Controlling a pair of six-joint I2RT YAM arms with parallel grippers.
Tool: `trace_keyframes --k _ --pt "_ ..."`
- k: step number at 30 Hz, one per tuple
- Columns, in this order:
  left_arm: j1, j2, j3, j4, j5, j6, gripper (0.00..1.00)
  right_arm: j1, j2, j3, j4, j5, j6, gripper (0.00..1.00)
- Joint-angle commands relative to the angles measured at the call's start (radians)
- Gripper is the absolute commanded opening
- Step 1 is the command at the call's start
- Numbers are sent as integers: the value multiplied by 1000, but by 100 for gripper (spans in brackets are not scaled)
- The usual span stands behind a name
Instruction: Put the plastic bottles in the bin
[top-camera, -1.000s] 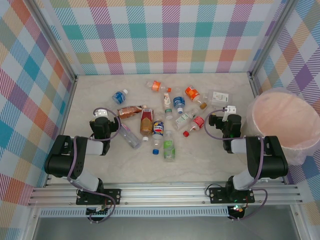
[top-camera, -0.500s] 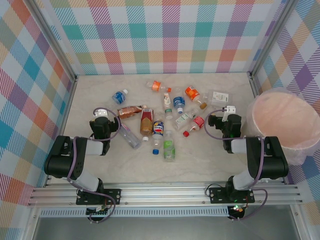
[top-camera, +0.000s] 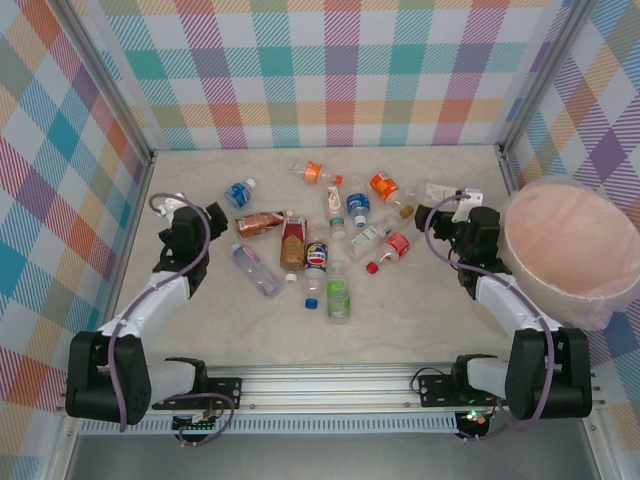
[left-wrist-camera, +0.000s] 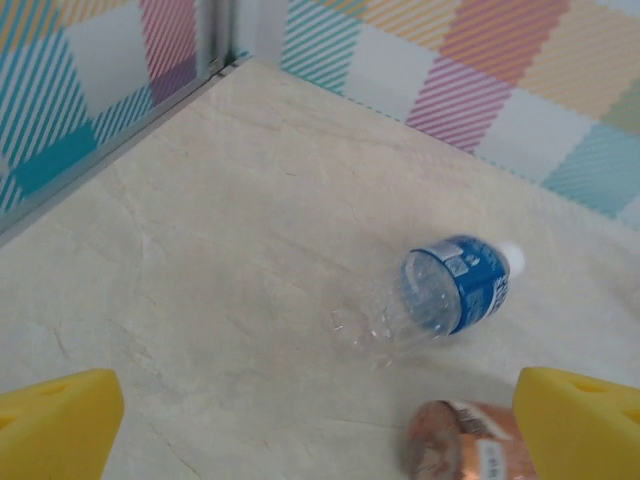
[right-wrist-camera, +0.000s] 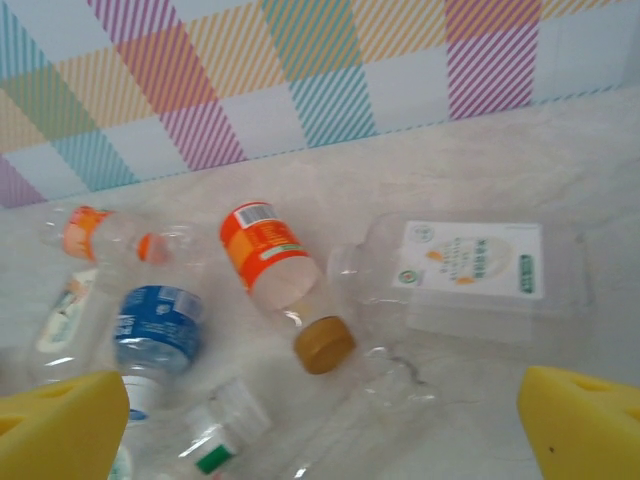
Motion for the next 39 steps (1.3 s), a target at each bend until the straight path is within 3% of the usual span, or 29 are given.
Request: trace_keyframes --k 1,5,10,13,20,27,39 --pt "-51 -10 80 -459 24 -387 100 8 15 51 -152 -114 189 100" --pt "-157 0 118 -665 167 -557 100 10 29 94 -273 -144 248 100" --pt "-356 30 128 -821 183 -679 100 15 32 122 -349 -171 252 100" --pt "-425 39 98 -842 173 -735 100 17 31 130 -359 -170 254 100" --pt "-434 137 82 -649 284 -663 100 25 45 156 -365 -179 262 100" --pt "-442 270 145 -617 278 -621 99 40 50 167 -384 -176 260 100" --pt "-440 285 41 -518 250 -567 68 68 72 196 -394 -171 262 100"
